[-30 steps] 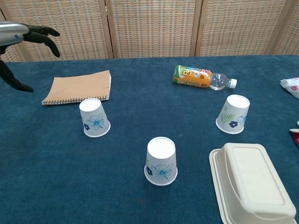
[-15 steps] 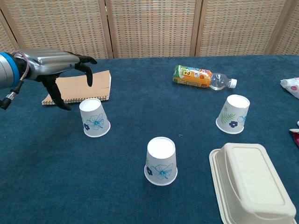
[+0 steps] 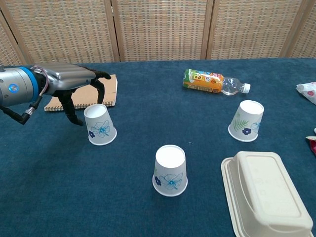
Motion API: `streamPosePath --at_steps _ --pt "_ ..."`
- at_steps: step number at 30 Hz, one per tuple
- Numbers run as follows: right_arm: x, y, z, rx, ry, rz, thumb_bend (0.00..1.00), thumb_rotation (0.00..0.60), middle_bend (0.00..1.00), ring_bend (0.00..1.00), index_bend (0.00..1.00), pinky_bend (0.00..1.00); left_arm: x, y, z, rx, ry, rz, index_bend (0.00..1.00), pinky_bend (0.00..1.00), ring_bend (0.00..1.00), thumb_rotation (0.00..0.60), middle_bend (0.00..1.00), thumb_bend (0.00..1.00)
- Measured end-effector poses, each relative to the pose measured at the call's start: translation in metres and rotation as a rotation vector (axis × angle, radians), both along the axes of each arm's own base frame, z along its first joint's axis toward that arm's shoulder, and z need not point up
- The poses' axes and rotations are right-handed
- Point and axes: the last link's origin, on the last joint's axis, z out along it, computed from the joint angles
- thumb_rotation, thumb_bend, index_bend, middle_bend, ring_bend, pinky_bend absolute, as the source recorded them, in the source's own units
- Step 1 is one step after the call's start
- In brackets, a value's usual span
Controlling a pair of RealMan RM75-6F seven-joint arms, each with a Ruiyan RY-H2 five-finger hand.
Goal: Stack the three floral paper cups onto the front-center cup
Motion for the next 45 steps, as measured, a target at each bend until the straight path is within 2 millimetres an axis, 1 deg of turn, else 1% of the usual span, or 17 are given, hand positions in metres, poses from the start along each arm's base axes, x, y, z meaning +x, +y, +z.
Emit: streamPosePath --at_steps 3,5,7,11,17,26,33,36,42,45 --pt "0.000 0.001 0.001 -0.003 -0.006 0.003 0.08 0.600 0.00 0.00 0.07 0.00 0.000 -0.001 -0.005 -0.007 0.011 0.002 0.49 0.01 0.00 0.600 0.00 0.19" --pt "0.001 0.001 0.002 -0.002 -0.009 0.004 0.08 0.600 0.00 0.00 0.07 0.00 0.000 -0.001 -0.006 -0.009 0.013 0.003 0.50 0.01 0.00 0.600 0.00 0.24" --pt "0.001 0.001 0.002 -0.002 -0.009 0.007 0.08 0.600 0.00 0.00 0.07 0.00 0.000 -0.002 -0.007 -0.009 0.012 0.001 0.50 0.01 0.00 0.600 0.00 0.25" --pt "0.002 0.002 0.002 0.000 -0.010 0.011 0.08 0.600 0.00 0.00 0.07 0.00 0.002 -0.004 -0.004 -0.002 0.001 -0.007 0.50 0.01 0.00 0.600 0.00 0.25" --pt "0.004 0.002 0.003 -0.006 -0.013 0.017 0.08 0.600 0.00 0.00 0.07 0.00 0.007 -0.010 0.007 0.001 -0.053 -0.011 0.49 0.01 0.00 0.600 0.00 0.25" --pt "0.007 0.004 0.004 -0.009 -0.010 0.020 0.08 0.600 0.00 0.00 0.07 0.00 0.020 -0.029 0.022 -0.024 -0.199 -0.041 0.50 0.01 0.00 0.600 0.00 0.25" --pt "0.007 0.005 0.005 -0.013 -0.009 0.019 0.08 0.600 0.00 0.00 0.07 0.00 0.037 -0.046 0.026 -0.101 -0.373 -0.064 0.50 0.01 0.00 0.600 0.00 0.25" --pt "0.008 0.005 0.006 -0.015 -0.010 0.019 0.08 0.600 0.00 0.00 0.07 0.00 0.046 -0.053 0.024 -0.136 -0.416 -0.089 0.50 0.01 0.00 0.600 0.00 0.25" --pt "0.007 0.005 0.007 -0.018 -0.013 0.018 0.08 0.600 0.00 0.00 0.07 0.00 0.070 -0.064 0.015 -0.193 -0.450 -0.142 0.50 0.01 0.00 0.600 0.00 0.24" --pt "0.007 0.005 0.009 -0.025 -0.016 0.016 0.08 0.600 0.00 0.00 0.07 0.00 0.079 -0.068 0.012 -0.209 -0.443 -0.163 0.50 0.01 0.00 0.600 0.00 0.24"
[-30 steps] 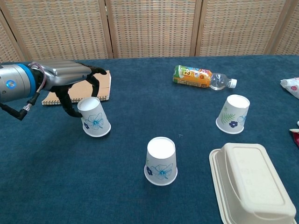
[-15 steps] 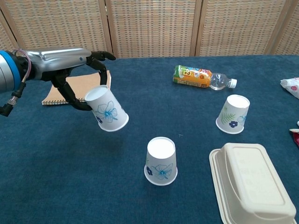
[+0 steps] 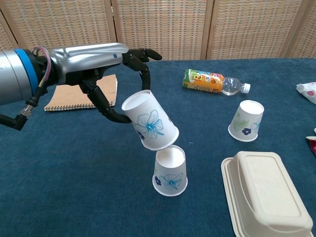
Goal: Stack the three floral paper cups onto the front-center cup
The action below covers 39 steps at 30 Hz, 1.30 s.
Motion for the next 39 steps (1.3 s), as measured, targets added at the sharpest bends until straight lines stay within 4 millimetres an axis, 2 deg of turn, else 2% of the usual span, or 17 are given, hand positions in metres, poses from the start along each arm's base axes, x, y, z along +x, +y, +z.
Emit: streamPosePath --at_steps 11,13,17,19,26,32,39 --pt "-0.002 0.001 0.006 -0.014 -0.017 -0.005 0.08 0.600 0.00 0.00 0.07 0.00 0.015 -0.008 -0.014 -0.017 0.073 -0.035 0.45 0.00 0.00 0.600 0.00 0.23" --pt "-0.003 0.001 0.007 -0.016 -0.020 -0.009 0.08 0.600 0.00 0.00 0.07 0.00 0.016 -0.009 -0.018 -0.026 0.075 -0.029 0.40 0.00 0.00 0.600 0.00 0.22" --pt "-0.004 0.002 0.008 -0.016 -0.022 -0.011 0.08 0.600 0.00 0.00 0.07 0.00 0.016 -0.010 -0.023 -0.023 0.099 -0.033 0.22 0.00 0.00 0.600 0.00 0.16" --pt "-0.004 0.002 0.008 -0.014 -0.020 -0.011 0.08 0.600 0.00 0.00 0.07 0.00 0.016 -0.010 -0.026 -0.017 0.114 -0.038 0.17 0.00 0.00 0.600 0.00 0.13" --pt "-0.004 0.003 0.006 0.004 -0.017 -0.015 0.08 0.600 0.00 0.00 0.07 0.00 0.017 -0.012 -0.025 0.022 0.088 -0.047 0.15 0.00 0.00 0.600 0.00 0.11" --pt "-0.002 0.004 0.006 0.004 -0.016 -0.011 0.08 0.600 0.00 0.00 0.07 0.00 0.004 -0.013 -0.014 0.063 0.045 0.004 0.14 0.00 0.00 0.600 0.00 0.11" --pt "-0.001 0.001 0.008 0.005 -0.020 -0.006 0.08 0.600 0.00 0.00 0.09 0.00 -0.043 -0.017 0.026 0.223 0.066 0.081 0.10 0.00 0.00 0.600 0.00 0.11"
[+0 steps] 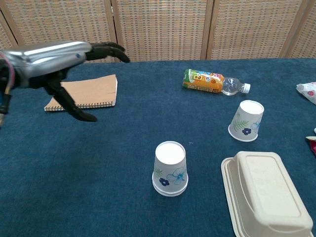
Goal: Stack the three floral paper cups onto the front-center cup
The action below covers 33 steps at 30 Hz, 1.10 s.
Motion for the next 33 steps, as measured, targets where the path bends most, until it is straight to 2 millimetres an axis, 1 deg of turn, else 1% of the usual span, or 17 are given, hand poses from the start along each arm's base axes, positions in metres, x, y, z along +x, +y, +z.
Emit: streamPosePath --at_steps 2,6,9,12,15,19,23,27,29,32,33 --pt "0.001 -0.001 0.000 0.001 0.001 0.007 0.08 0.600 0.00 0.00 0.11 0.00 -0.016 -0.005 0.013 0.051 0.008 0.024 0.10 0.00 0.00 0.600 0.00 0.11" --pt "0.005 -0.005 -0.003 0.017 -0.001 0.032 0.08 0.600 0.00 0.00 0.15 0.00 -0.056 -0.019 0.045 0.169 0.037 0.097 0.10 0.00 0.00 0.600 0.00 0.10" --pt "0.008 -0.011 -0.006 0.033 0.001 0.043 0.09 0.600 0.03 0.00 0.20 0.00 -0.082 -0.034 0.066 0.250 0.049 0.150 0.09 0.00 0.00 0.600 0.00 0.11" --pt "0.015 -0.022 -0.007 0.049 0.003 0.061 0.11 0.600 0.09 0.00 0.27 0.00 -0.104 -0.048 0.082 0.297 0.047 0.200 0.09 0.00 0.00 0.600 0.00 0.11" --pt "0.025 -0.034 -0.008 0.063 0.017 0.085 0.12 0.600 0.12 0.00 0.31 0.00 -0.119 -0.057 0.093 0.318 0.037 0.237 0.09 0.00 0.00 0.600 0.00 0.10" --pt "0.044 -0.050 -0.017 0.114 0.015 0.117 0.13 0.600 0.13 0.00 0.33 0.00 -0.128 -0.060 0.104 0.338 0.030 0.244 0.10 0.00 0.00 0.600 0.00 0.11" --pt "0.068 -0.070 -0.032 0.189 0.034 0.146 0.18 0.600 0.13 0.00 0.33 0.00 -0.132 -0.061 0.111 0.345 0.007 0.254 0.11 0.00 0.00 0.600 0.00 0.11" --pt "0.092 -0.094 -0.054 0.286 0.055 0.147 0.22 0.600 0.13 0.00 0.33 0.00 -0.137 -0.061 0.115 0.340 0.001 0.268 0.11 0.00 0.00 0.600 0.00 0.11" --pt "0.101 -0.103 -0.064 0.319 0.055 0.140 0.23 0.600 0.13 0.00 0.33 0.00 -0.137 -0.061 0.116 0.339 -0.004 0.268 0.11 0.00 0.00 0.600 0.00 0.11" --pt "0.116 -0.118 -0.084 0.380 0.044 0.130 0.27 0.600 0.13 0.00 0.33 0.00 -0.138 -0.060 0.117 0.332 -0.014 0.269 0.11 0.00 0.00 0.600 0.00 0.11" --pt "0.121 -0.124 -0.094 0.407 0.043 0.124 0.29 0.600 0.13 0.00 0.33 0.00 -0.138 -0.059 0.117 0.329 -0.018 0.270 0.11 0.00 0.00 0.600 0.00 0.10"
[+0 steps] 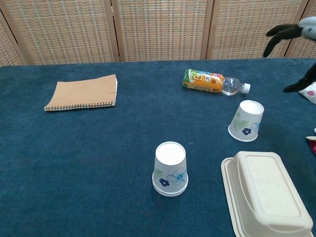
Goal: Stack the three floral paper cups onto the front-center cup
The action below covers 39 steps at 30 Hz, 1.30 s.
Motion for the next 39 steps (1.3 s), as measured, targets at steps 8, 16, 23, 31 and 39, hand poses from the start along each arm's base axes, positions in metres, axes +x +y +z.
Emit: streamPosePath --at_steps 8,16,23,31,39 --pt "0.006 -0.028 -0.040 0.073 0.041 -0.064 0.39 0.600 0.13 0.00 0.33 0.00 -0.003 0.001 0.004 0.003 -0.022 0.004 0.11 0.00 0.00 0.600 0.00 0.10" --pt "-0.008 -0.028 -0.052 0.101 0.081 -0.107 0.41 0.600 0.12 0.00 0.33 0.00 -0.004 0.004 0.005 0.004 -0.035 0.003 0.12 0.00 0.00 0.600 0.00 0.11" --pt "-0.005 -0.021 -0.045 0.091 0.078 -0.100 0.41 0.600 0.10 0.00 0.32 0.00 -0.004 0.004 0.005 -0.001 -0.039 -0.002 0.12 0.00 0.00 0.600 0.00 0.10" --pt "-0.007 -0.010 -0.046 0.123 0.105 -0.120 0.40 0.600 0.08 0.00 0.32 0.00 -0.002 0.001 0.005 -0.005 -0.045 -0.015 0.12 0.00 0.00 0.600 0.00 0.11" --pt "-0.010 -0.013 -0.054 0.139 0.099 -0.144 0.40 0.600 0.08 0.00 0.31 0.00 -0.001 0.002 0.005 -0.009 -0.050 -0.017 0.13 0.00 0.00 0.600 0.00 0.11"
